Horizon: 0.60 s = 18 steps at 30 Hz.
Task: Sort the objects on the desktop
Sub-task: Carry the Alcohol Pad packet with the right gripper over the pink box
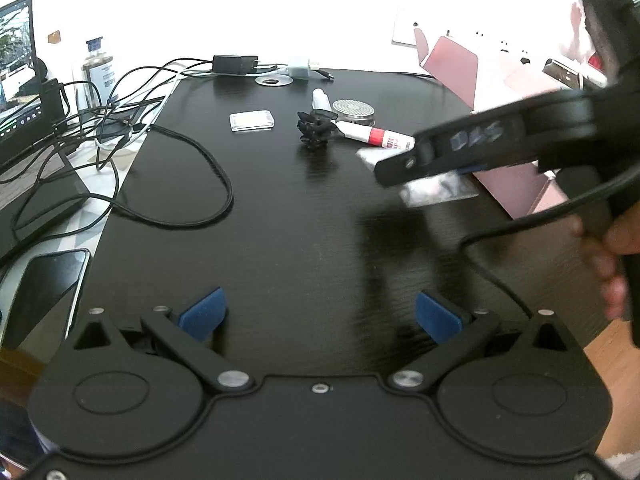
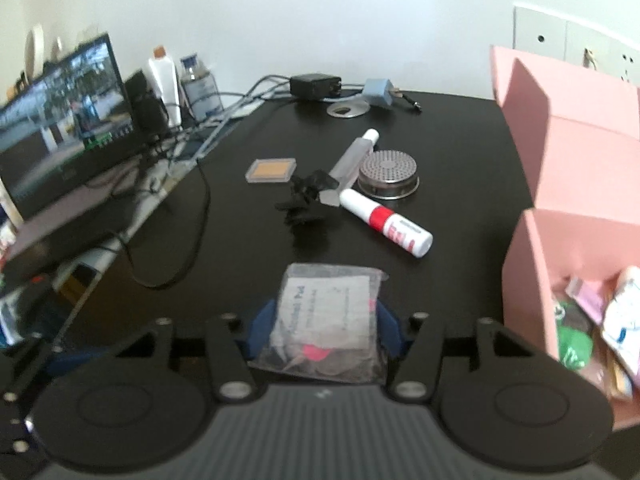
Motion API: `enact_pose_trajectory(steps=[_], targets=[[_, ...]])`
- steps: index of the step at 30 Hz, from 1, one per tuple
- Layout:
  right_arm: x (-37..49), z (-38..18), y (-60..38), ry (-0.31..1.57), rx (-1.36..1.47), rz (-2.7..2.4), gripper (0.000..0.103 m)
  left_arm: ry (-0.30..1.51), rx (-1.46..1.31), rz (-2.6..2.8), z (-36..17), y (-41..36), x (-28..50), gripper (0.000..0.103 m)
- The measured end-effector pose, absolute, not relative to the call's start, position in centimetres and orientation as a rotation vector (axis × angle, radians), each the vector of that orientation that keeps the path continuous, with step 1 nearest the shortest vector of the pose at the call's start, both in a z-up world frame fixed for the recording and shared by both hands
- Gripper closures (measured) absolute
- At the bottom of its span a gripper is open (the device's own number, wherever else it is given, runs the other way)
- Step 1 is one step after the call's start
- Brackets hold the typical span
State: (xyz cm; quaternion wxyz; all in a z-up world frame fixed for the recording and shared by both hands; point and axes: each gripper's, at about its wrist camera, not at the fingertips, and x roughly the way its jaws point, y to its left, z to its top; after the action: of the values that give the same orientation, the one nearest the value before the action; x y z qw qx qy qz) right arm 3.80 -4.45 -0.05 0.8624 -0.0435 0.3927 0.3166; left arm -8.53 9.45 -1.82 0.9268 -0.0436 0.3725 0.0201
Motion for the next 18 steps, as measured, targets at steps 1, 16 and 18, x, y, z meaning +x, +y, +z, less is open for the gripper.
enact_pose_trajectory(steps=[1,16,18], targets=[[3.6,0.3,-4.8,0.818,-0.079,0.671,0.049,0.763,-0.087,0.042,-1.8,9.4,-8.6,0.000],[6.6,4.3,-19.5,0.699,0.188,0.224,0.049,0.757,-0.115,0.051,-1.7,9.6,-8.4,0.000],[7.7,3.5,-21.2,0.724,0.228,0.127,0.049,0.758,-0.115,0.051,-1.7,9.5,-8.4,0.000]])
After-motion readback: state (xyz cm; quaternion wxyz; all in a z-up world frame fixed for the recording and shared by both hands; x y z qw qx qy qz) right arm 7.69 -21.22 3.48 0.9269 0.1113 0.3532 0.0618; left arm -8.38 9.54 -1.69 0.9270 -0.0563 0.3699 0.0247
